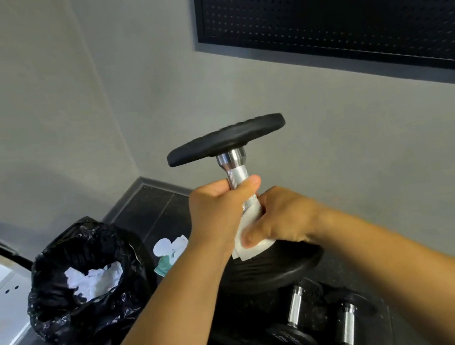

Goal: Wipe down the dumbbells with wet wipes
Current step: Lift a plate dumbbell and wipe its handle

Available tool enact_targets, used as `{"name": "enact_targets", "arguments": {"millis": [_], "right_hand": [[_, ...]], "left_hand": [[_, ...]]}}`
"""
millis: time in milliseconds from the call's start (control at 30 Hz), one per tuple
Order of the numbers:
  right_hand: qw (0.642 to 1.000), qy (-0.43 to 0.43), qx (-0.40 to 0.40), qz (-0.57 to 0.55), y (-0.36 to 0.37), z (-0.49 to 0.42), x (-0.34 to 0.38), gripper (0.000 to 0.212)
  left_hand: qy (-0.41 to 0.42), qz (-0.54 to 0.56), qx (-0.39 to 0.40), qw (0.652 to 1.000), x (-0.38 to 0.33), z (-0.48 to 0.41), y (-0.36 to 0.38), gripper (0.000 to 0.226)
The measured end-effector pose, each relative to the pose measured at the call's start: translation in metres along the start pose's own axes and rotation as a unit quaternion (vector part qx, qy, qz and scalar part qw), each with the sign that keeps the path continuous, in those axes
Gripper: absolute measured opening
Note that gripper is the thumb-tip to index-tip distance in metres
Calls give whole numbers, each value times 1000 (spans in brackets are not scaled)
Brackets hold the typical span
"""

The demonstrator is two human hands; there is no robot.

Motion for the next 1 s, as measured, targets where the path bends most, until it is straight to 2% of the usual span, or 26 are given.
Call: {"name": "enact_targets", "arguments": {"millis": [67,133,200,233,333,400,500,600,700,833,900,1000], "right_hand": [[993,19,-95,71,13,3,9,24],[983,20,-166,82,25,4,13,18],[980,19,-195,43,32,1,11,11],[982,26,-184,13,34,-3,8,11],[990,23,-50,-128,28,-11,-2,17],[982,7,44,-185,19,-12,-6,23],[974,-5,154,-167,6,-16,-9,30],[971,-7,202,-126,3,-15,-7,39],[988,-11,121,-100,11,-11,0,29],[997,47,-53,-13,32,-6,14,19],[991,72,-108,26,39,0,19,17],[987,78,-127,64,40,8,22,22]], "left_hand": [[30,-48,-47,997,1,1,6,9],[44,-78,-61,994,2,1,9,13],[54,-99,-48,993,2,0,10,15],[57,-105,-39,992,1,-1,8,15],[49,-87,7,995,-1,-4,-2,5],[34,-55,71,995,0,-7,-13,10],[16,28,151,988,3,-10,-26,12],[-10,76,162,984,3,-9,-30,14],[5,6,116,993,4,-10,-27,15],[51,-144,-16,988,4,-5,-12,15],[66,-165,-30,984,5,-2,-9,16],[25,-119,-1,993,10,-5,-19,20]]}}
Point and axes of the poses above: each hand's wrist, its own z-axis away from the middle knuckle, its own y-axis out of the palm, x = y × z, the point moved 2 cm from there along -z, towards the middle knuckle, and after that the axes turned 13 degrees about y, right-handed, at the moved point
